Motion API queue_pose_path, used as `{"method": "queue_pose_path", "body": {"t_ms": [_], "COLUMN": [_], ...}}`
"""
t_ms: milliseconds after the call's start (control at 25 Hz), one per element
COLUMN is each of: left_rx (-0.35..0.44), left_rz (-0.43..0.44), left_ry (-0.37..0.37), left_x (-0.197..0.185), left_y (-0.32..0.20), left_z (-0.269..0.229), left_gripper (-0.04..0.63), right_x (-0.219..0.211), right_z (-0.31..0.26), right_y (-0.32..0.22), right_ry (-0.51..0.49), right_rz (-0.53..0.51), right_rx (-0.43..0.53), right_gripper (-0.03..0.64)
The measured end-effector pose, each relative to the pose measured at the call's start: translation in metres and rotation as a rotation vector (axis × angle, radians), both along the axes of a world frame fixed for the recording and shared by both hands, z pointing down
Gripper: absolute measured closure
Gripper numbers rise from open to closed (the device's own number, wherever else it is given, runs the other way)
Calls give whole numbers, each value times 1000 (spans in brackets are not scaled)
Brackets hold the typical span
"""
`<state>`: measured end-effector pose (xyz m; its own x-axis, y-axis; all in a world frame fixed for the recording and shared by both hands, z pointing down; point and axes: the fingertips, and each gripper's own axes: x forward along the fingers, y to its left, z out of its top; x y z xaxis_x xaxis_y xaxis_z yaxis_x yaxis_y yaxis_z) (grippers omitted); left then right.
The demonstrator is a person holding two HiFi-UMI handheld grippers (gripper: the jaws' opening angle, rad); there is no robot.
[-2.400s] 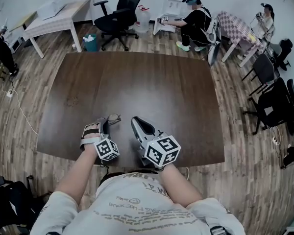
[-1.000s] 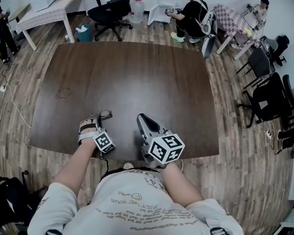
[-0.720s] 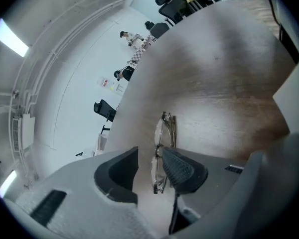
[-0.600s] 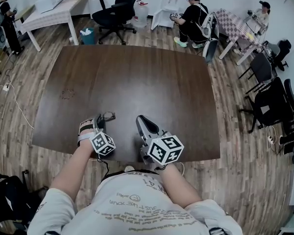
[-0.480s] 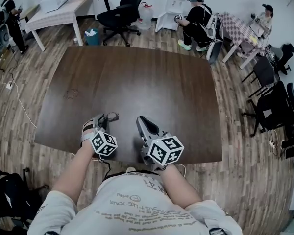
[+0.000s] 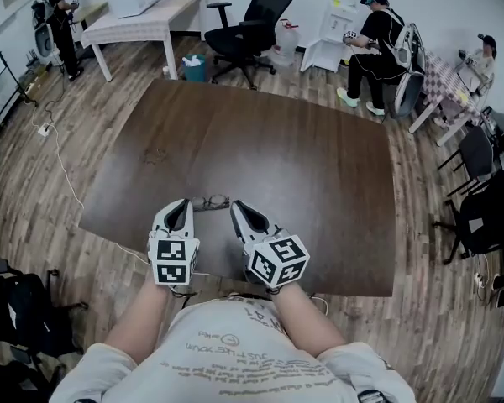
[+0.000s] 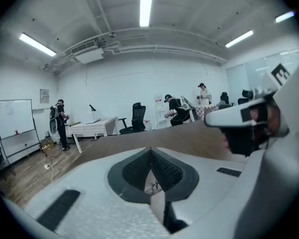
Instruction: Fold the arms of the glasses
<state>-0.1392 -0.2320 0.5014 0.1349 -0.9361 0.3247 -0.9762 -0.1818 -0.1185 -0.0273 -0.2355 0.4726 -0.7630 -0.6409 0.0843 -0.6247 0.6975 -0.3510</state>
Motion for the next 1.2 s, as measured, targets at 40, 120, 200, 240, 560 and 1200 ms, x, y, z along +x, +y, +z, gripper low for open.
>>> {"method": "queue_pose_path", "body": {"t_ms": [40, 120, 200, 240, 560, 1200], "left_rx": [26, 59, 64, 62, 40, 15], "left_rz": [0, -1, -6, -10, -52, -69], "left_ry": [27, 50, 53, 57, 67, 101], "left_x": [-2, -4, -7, -9, -24, -54], "left_y": [7, 20, 30, 35, 62, 88], "left_z": [-9, -19, -20, -20, -19, -9], "left_gripper": [580, 580, 580, 580, 580, 580], "right_x": [-5, -13, -20, -24, -40, -77], "right_z": [1, 3, 6, 6, 7, 19], "right_y": [2, 4, 8, 10, 18, 32], "right_ry": [23, 69, 96, 100, 69, 75], "right_rz": [-9, -22, -34, -40, -46, -77], "right_rx": [12, 29, 35, 35, 2, -24], "right_gripper": [600, 601, 603, 603, 603, 603]}}
